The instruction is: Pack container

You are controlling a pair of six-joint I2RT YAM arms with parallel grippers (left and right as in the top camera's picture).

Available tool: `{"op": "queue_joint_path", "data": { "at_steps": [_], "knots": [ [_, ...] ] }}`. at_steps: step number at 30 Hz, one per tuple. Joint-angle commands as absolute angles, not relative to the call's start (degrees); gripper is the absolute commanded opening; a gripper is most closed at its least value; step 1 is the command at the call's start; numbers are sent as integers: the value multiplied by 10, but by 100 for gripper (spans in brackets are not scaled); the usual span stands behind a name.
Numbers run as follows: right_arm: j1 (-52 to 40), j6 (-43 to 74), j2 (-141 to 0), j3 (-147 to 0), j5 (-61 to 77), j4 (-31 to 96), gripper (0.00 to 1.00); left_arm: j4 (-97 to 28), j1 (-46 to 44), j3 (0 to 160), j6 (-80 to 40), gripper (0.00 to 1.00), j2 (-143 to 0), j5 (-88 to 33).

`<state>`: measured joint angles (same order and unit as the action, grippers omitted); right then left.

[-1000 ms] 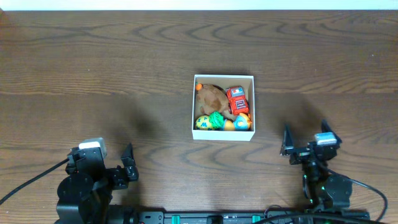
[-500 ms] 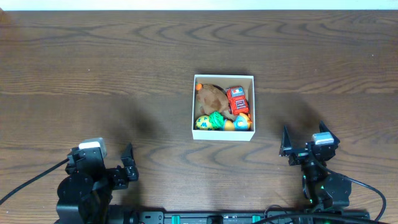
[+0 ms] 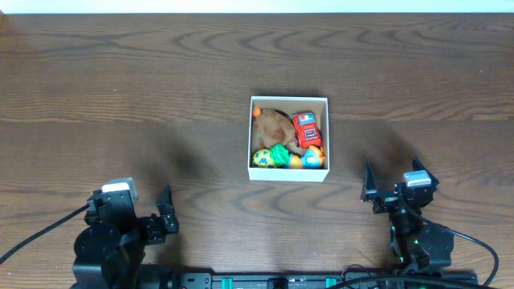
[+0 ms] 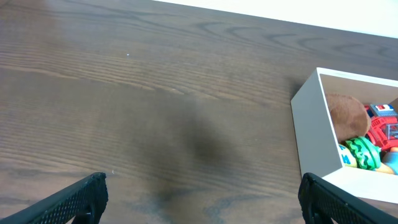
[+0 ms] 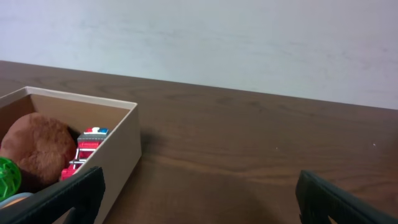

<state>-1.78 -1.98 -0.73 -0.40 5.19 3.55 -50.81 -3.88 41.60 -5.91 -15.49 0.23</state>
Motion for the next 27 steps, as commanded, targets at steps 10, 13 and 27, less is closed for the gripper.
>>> {"op": "queue_joint_path", "data": {
  "at_steps": [10,13,27],
  "knots": [
    [-15,-24,-3,-3,58,37,99,-557,-24,387,-27,98,-68,20],
    [-15,-24,-3,-3,58,37,99,-515,-24,332,-23,98,-30,22],
    [-15,-24,-3,-3,58,37,99,-83,-5,70,-21,98,-1,20]
  ]
}}
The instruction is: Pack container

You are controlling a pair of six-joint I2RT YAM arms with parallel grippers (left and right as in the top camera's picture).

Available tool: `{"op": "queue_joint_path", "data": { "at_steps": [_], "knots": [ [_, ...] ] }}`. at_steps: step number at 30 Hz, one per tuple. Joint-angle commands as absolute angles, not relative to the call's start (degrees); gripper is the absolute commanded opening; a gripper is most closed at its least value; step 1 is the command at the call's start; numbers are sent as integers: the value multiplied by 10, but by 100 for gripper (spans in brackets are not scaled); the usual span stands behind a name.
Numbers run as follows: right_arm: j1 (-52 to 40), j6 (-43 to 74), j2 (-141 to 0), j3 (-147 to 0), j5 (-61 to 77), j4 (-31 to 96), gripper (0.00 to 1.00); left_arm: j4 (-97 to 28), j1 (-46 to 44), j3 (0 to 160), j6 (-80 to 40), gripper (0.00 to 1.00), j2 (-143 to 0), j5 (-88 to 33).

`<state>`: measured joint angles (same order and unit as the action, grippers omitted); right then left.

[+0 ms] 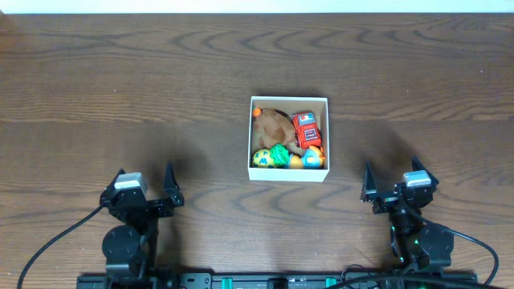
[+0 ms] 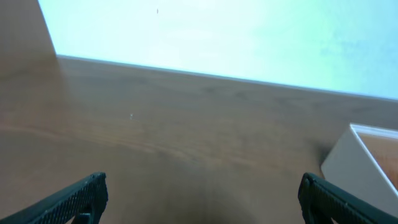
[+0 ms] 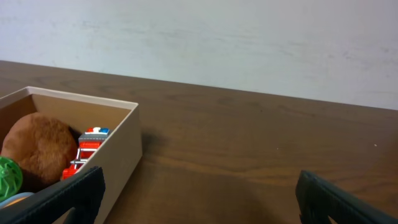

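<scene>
A white open box (image 1: 287,172) stands at the table's middle. Inside lie a brown plush (image 1: 273,124), a red toy truck (image 1: 306,128), a green toy (image 1: 278,154), a yellow-green ball (image 1: 263,157) and an orange-blue toy (image 1: 312,156). My left gripper (image 1: 144,187) rests open at the near left, well away from the box, with nothing between its fingers. The right gripper (image 1: 396,182) sits open at the near right, also empty. The right wrist view shows the box (image 3: 118,155) with plush (image 3: 37,149) and truck (image 3: 87,149). The left wrist view catches only a box corner (image 2: 364,165).
Dark wooden table (image 1: 120,80) all around the box. A pale wall (image 3: 249,43) lies beyond the table's far edge. Both arm bases and cables sit at the near edge.
The left arm has drawn back and straightened at the near edge; its camera now looks level toward the wall instead of down at the table. The right arm and the box contents are unchanged.
</scene>
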<state>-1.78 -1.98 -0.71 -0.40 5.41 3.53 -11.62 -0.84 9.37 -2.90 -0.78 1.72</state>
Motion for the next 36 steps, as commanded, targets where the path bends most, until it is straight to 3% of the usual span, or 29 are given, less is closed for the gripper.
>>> {"op": "queue_joint_path", "data": {
  "at_steps": [1,36],
  "knots": [
    [-15,-24,-3,-3,58,37,99,-67,-5,58,-21,98,-1,20],
    [-15,-24,-3,-3,58,37,99,-40,-6,2,-22,98,-3,21]
  ]
}}
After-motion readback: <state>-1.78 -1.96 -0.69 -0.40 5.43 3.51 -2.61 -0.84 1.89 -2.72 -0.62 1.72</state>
